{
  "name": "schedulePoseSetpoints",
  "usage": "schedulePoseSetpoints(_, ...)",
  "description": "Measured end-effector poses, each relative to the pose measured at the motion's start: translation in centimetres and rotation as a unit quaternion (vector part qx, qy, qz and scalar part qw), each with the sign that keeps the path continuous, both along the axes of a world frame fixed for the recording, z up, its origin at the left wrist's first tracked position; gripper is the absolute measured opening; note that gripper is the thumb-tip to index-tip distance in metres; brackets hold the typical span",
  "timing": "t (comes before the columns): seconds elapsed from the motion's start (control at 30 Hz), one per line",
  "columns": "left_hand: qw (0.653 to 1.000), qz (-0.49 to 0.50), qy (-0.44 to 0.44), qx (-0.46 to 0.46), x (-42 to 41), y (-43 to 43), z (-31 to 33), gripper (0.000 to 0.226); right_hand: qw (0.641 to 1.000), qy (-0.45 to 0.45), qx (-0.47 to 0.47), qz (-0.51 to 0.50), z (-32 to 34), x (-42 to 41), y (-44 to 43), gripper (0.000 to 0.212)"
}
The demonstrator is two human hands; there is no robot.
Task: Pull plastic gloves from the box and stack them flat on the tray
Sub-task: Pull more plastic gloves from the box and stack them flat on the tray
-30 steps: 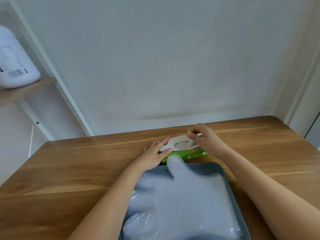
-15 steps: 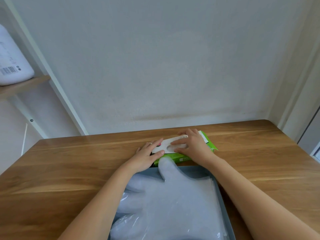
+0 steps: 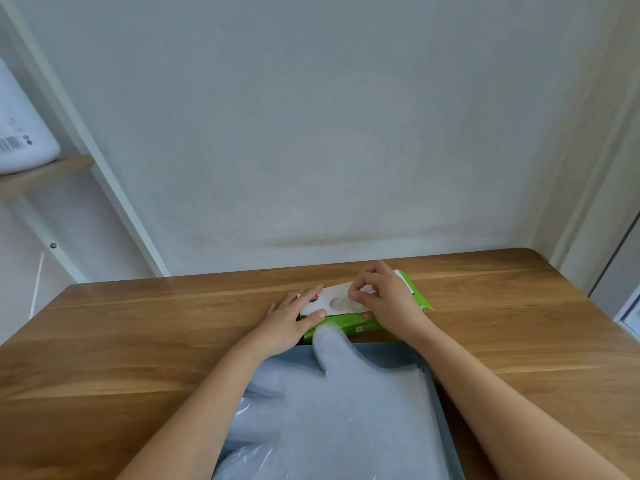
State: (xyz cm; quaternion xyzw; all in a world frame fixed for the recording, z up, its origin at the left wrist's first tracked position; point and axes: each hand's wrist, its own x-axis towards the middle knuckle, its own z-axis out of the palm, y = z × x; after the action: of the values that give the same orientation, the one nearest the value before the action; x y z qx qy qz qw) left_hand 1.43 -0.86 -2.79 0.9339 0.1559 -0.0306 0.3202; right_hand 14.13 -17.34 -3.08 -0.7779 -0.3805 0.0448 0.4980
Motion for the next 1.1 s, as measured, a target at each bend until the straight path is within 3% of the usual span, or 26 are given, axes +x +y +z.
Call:
schedulePoseSetpoints(0.23, 1.000, 0.000, -0.007, -0.005, -0.1, 0.3, -0.1, 0.053, 0.987, 0.086, 0.068, -0.114, 0.9, 0.0, -0.8, 0.011)
schedulePoseSetpoints(0.3, 1.000, 0.000, -0.006, -0.008, 0.0, 0.4, -0.1, 0.053, 0.964, 0.164, 0.109, -0.178, 0.8, 0.6, -1.1, 0.017)
schedulePoseSetpoints(0.37, 1.000, 0.000, -0.008, -0.008, 0.0, 0.4, 0.0, 0.052, 0.917, 0.274, 0.201, -0.210, 1.3, 0.8, -1.5, 0.024)
schedulePoseSetpoints(0.47, 1.000, 0.004, -0.006, -0.013, 0.0, 0.3, 0.1, 0.052, 0.854, 0.382, 0.320, -0.153, 3.2, 0.2, -2.5, 0.024)
schedulePoseSetpoints(0.6, 1.000, 0.002, -0.002, -0.006, 0.0, 0.4, -0.1, 0.053, 0.837, 0.399, 0.374, 0.012, 7.3, -1.8, -3.2, 0.022)
schedulePoseSetpoints(0.7, 1.000, -0.009, 0.017, -0.007, 0.0, 0.5, 0.0, 0.053, 0.881, 0.369, 0.284, 0.081, 10.2, -4.1, -4.5, 0.027)
schedulePoseSetpoints(0.8, 0.993, 0.015, -0.045, -0.112, -0.7, 0.5, 1.5, 0.063, 0.952, 0.288, 0.092, 0.042, 11.1, -4.7, -3.9, 0.026)
schedulePoseSetpoints(0.9, 0.948, 0.059, -0.153, -0.271, -1.8, -0.4, 4.7, 0.088, 0.960, 0.278, -0.012, 0.037, 11.2, -5.5, -3.4, 0.022)
schedulePoseSetpoints(0.97, 0.899, 0.019, -0.166, -0.406, -2.3, -1.0, 6.5, 0.097, 0.947, 0.320, -0.006, 0.043, 11.0, -6.4, -3.5, 0.026)
schedulePoseSetpoints(1.1, 0.886, -0.059, -0.156, -0.432, -4.6, -3.6, 8.6, 0.045, 0.957, 0.280, -0.075, 0.023, 9.8, -8.5, -3.8, 0.019)
